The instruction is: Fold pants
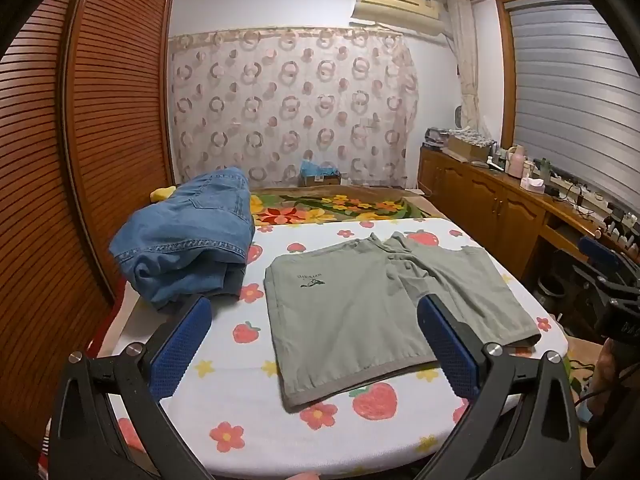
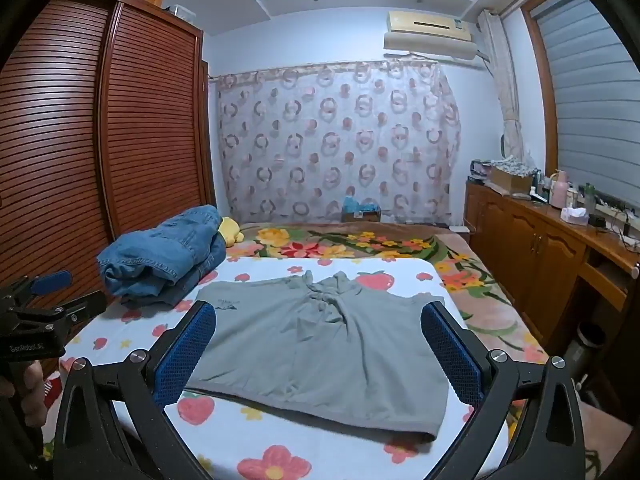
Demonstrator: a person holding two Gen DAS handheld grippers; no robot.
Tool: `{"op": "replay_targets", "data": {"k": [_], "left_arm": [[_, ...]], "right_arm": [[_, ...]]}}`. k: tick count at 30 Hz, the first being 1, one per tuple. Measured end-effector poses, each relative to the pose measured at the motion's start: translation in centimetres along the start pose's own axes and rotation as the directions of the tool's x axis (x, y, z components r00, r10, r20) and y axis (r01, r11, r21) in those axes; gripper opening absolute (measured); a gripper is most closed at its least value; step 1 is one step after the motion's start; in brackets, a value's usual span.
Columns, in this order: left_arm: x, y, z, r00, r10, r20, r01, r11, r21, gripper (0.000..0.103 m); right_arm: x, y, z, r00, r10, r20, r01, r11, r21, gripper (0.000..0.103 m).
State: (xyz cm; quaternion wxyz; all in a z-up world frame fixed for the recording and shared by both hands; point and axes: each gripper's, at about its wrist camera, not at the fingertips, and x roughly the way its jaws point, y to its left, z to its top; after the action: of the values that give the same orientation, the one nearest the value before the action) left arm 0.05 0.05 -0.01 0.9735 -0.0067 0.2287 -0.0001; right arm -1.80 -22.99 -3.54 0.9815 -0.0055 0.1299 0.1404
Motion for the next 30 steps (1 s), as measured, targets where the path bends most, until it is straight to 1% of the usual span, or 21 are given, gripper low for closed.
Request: {"op": "replay_targets", "data": {"k": [2, 9, 11, 13, 21, 22, 30], "left_arm": [[-0.1, 0.1, 0.0, 1.0, -0.004, 0.015, 0.004, 1.0, -0.011, 0.103], [-0.5, 0.1, -0.1, 1.0, 0.001, 0.014, -0.001, 1.0, -0.001, 0.103], [-0.1, 0.2, -0.1, 1.0, -0.003, 0.009, 0.003, 1.0, -0.014, 0.103], [-0.1, 0.0, -0.4, 1.0, 0.015, 0.011, -0.015, 1.0, -0.007, 0.103], [0.1, 0.0, -1.2, 1.0, 0.007, 0.008, -0.007, 1.0, -0.003, 0.103], [0.6, 0.2, -1.0, 1.0, 0.008, 0.007, -0.007, 1.0, -0.003, 0.103], [0.1, -0.3, -0.6, 1.0, 0.007, 0.004, -0.007, 1.0, -0.002, 0.103]], "right_arm": [[0.0, 0.0, 0.0, 1.0, -0.001, -0.009, 0.001, 1.0, -0.003, 0.103], [0.1, -0.2, 0.0, 1.0, 0.001, -0.017, -0.001, 1.0, 0.001, 0.103], [0.2, -0.2, 0.0, 1.0, -0.003, -0.019, 0.003, 1.0, -0.002, 0.102], [0.2, -0.1, 0.0, 1.0, 0.0, -0.019, 0.0, 1.0, -0.005, 0.103], [0.2, -0.1, 0.0, 1.0, -0.001, -0.02, 0.001, 1.0, -0.003, 0.103], [0.2, -0.1, 0.0, 1.0, -0.001, -0.02, 0.001, 1.0, -0.004, 0.103], [0.2, -0.1, 0.0, 1.0, -0.001, -0.021, 0.001, 1.0, -0.004, 0.103]]}}
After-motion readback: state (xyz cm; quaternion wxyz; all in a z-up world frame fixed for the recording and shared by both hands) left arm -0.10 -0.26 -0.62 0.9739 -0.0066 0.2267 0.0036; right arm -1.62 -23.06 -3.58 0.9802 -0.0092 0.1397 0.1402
